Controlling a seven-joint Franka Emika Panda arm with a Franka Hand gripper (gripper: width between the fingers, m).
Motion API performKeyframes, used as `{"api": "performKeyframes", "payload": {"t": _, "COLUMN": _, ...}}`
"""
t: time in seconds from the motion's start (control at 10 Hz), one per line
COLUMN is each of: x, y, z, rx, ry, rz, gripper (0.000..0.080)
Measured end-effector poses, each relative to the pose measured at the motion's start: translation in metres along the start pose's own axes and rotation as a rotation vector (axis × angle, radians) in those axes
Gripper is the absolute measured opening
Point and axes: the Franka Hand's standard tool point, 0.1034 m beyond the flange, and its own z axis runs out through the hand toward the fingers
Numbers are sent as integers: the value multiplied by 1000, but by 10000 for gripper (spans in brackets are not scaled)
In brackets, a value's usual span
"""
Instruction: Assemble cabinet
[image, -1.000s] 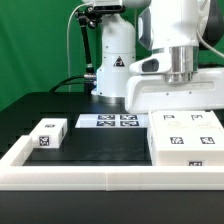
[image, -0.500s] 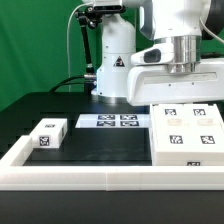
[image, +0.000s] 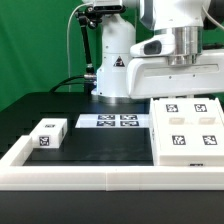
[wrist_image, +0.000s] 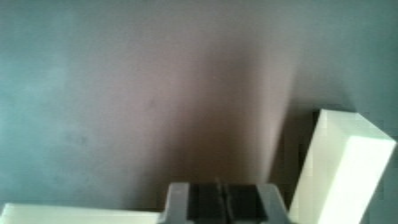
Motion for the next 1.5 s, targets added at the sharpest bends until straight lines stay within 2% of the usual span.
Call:
{"api": "performKeyframes", "payload": {"t": 0.1, "x": 7, "y": -1, "z": -12, "rx": 6, "ry": -8, "rz": 1, "gripper": 2}}
{"api": "performKeyframes", "payload": {"t": 0.3, "x": 2, "y": 0, "z": -4, "rx": 2, "ry": -8, "rz": 1, "gripper": 2}}
{"api": "performKeyframes", "payload": {"t": 0.7, "x": 3, "y": 1, "z": -5, "rx": 2, "ry": -7, "rz": 0, "gripper": 2}}
{"api": "performKeyframes", "payload": {"t": 0.9, "x": 4, "y": 3, "z": -14, "rx": 3, "ry": 2, "rz": 4, "gripper": 2}}
{"api": "performKeyframes", "payload": {"t": 1.2, "x": 8, "y": 3, "z": -39, "rx": 10, "ry": 12, "rz": -1, "gripper": 2}}
{"api": "performKeyframes", "payload": {"t": 1.3, "x": 14, "y": 1, "z": -42, "rx": 12, "ry": 15, "rz": -4, "gripper": 2}}
{"api": "performKeyframes", "payload": {"t": 1.5, "x": 12, "y": 2, "z": -40, "rx": 11, "ry": 12, "rz": -4, "gripper": 2}}
